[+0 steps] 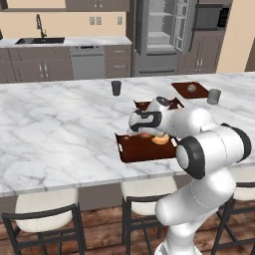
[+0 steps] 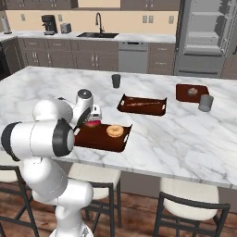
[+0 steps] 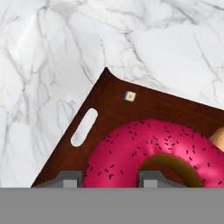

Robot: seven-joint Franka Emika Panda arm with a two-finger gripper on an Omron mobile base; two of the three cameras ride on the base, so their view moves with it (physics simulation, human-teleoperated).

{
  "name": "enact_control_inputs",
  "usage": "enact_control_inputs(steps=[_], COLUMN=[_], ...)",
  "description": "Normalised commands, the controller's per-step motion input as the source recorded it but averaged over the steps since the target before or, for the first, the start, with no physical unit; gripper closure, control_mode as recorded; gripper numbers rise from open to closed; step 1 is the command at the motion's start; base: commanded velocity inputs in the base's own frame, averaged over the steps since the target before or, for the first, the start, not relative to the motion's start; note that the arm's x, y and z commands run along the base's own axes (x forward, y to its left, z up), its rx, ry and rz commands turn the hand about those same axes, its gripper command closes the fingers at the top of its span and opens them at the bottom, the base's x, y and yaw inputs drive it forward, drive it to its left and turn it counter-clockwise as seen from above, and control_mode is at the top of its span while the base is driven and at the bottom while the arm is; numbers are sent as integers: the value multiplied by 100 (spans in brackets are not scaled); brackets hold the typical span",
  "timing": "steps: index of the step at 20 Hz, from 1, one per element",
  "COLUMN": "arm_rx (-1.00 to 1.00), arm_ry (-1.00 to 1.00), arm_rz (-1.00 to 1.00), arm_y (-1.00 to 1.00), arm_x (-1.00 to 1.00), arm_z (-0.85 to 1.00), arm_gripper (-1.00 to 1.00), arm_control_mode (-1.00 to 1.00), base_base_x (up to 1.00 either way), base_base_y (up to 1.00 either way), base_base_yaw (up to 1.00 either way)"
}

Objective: Take the donuts from the fridge and place them on the empty tray on the dining counter.

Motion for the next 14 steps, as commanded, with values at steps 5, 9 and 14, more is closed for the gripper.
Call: enact_control_inputs(steps=[5,9,14], arm_rx=[0,0,0], arm_ry=[13,8,6], arm_rz=[0,0,0], arm_y=[0,0,1], arm_x=[23,25,21], arm_z=[-43,-33,-28], arm_gripper=[100,100,100], arm_control_mode=[-100,-100,-100], base_base_x=[0,0,0], base_base_y=[0,0,0], base_base_yaw=[0,0,0])
